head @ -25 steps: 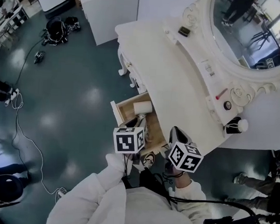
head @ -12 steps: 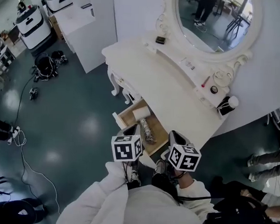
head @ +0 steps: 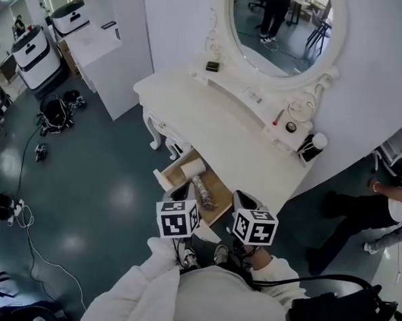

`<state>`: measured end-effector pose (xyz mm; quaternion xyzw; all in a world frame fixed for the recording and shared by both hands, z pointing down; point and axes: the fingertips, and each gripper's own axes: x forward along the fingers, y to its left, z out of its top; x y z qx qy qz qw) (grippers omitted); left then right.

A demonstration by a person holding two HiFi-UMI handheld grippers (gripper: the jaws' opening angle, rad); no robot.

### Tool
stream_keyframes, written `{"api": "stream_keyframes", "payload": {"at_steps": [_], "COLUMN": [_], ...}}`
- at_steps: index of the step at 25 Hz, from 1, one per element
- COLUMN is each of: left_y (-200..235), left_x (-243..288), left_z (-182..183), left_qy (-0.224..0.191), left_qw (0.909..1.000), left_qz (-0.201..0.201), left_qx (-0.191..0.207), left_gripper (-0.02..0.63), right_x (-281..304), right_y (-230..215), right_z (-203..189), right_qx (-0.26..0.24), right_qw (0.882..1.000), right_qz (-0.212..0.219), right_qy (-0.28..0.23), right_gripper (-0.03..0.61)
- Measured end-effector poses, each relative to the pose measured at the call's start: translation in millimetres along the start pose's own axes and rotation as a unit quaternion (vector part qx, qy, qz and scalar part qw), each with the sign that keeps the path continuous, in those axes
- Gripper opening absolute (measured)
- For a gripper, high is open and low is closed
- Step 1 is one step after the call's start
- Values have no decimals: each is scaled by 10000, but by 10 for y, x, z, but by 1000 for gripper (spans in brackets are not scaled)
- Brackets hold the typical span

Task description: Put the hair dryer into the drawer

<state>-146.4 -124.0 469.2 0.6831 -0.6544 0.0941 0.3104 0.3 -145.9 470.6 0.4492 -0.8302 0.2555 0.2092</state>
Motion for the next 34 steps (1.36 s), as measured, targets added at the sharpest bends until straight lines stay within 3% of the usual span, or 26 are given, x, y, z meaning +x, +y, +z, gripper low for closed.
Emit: {"api": "stream_keyframes", "payload": {"at_steps": [10,34], "left_y": [-134,-468], "left_x": [83,203], "left_z": [99,65], "left_qy": [-95,-64], "left_qw": [9998,9998], "left_qz": [147,170], "left_qx": [-43,99], "left_gripper": [6,6], "right_x": [40,-25], "right_y": [-79,-333], "right_z": [208,252], "right_qx": [-240,-118], "right_qw": [9995,9993], "right_qz": [180,324], "right_qy": [-128,-158], "right_gripper": [60,61]}}
